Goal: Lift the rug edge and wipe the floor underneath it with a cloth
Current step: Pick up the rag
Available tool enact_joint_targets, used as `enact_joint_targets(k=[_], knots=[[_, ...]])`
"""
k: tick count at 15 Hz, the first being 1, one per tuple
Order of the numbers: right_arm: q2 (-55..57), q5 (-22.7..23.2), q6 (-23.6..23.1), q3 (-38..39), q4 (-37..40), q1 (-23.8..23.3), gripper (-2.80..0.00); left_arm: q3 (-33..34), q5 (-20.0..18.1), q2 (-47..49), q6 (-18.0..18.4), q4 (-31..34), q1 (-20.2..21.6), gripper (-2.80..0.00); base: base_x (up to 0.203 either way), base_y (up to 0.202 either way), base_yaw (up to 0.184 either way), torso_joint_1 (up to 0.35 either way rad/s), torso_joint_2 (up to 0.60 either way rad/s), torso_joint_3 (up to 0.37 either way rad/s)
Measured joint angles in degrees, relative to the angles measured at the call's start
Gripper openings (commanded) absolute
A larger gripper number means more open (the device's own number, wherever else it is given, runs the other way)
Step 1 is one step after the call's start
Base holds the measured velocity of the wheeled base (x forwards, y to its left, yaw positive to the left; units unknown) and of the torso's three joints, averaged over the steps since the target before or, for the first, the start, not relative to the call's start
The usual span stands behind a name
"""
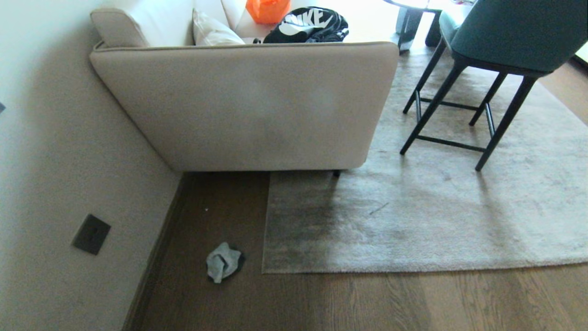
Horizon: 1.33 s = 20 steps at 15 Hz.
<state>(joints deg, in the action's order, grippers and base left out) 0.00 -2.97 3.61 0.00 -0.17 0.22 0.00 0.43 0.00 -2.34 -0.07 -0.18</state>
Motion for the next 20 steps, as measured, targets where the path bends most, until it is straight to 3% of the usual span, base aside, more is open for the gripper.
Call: enact_joint_targets(k=[20], knots=[[0.00,0.02,0.02,0.00,0.02,0.02,-2.80,0.00,-0.11,0.00,0.10,0.00,0.00,-2.80,0.000,0.000,0.000,0.004,0.00,-0.197]])
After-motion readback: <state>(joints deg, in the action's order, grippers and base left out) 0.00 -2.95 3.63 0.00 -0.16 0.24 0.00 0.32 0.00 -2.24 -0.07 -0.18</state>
